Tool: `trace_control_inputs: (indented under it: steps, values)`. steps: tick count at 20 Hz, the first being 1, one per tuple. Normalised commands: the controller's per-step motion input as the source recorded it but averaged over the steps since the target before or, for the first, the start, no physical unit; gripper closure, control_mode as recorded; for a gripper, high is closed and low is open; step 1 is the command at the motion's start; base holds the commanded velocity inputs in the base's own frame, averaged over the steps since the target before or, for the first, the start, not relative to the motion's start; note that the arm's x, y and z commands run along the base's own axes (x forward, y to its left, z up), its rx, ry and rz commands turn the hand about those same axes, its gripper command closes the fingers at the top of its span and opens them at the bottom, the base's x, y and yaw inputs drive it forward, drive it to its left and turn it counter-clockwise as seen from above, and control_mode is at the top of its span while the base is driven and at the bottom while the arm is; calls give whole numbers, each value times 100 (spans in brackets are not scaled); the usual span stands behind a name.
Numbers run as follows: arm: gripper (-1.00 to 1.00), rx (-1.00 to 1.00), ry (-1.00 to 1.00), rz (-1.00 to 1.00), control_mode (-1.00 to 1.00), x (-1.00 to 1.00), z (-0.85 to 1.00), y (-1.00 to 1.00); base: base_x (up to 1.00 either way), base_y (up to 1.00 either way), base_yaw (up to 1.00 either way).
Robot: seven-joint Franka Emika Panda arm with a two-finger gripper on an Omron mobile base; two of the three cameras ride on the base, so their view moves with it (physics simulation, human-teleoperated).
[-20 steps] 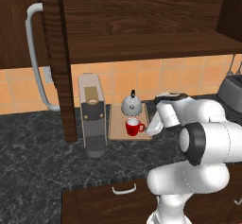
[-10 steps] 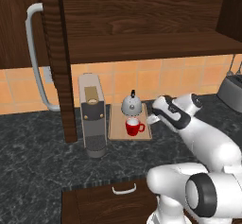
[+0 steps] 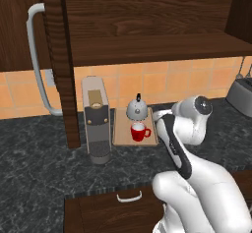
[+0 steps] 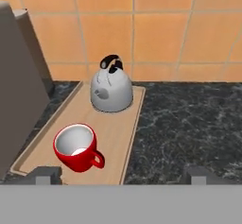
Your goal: Pick the kettle from the counter and place it on the tray. Then pick the mug from the cabinet and place it on the tray. Then close the cabinet doors.
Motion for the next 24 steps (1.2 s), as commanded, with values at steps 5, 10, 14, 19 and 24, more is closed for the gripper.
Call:
trace_control_inputs:
  steps: [5,10,14,19,24]
  values:
    - [-100,6,-5,-23,-100,-47,46,-12,0,0,0]
    - [-100,16,-12,-16,-100,-45,34,-27,0,0,0]
    - [-100,13,-8,-17,-100,-33,35,-25,0,0,0]
    - [-100,10,-8,-17,-100,-25,34,-30,0,0,0]
    - [-100,3,-5,-16,-100,-18,29,-18,0,0,0]
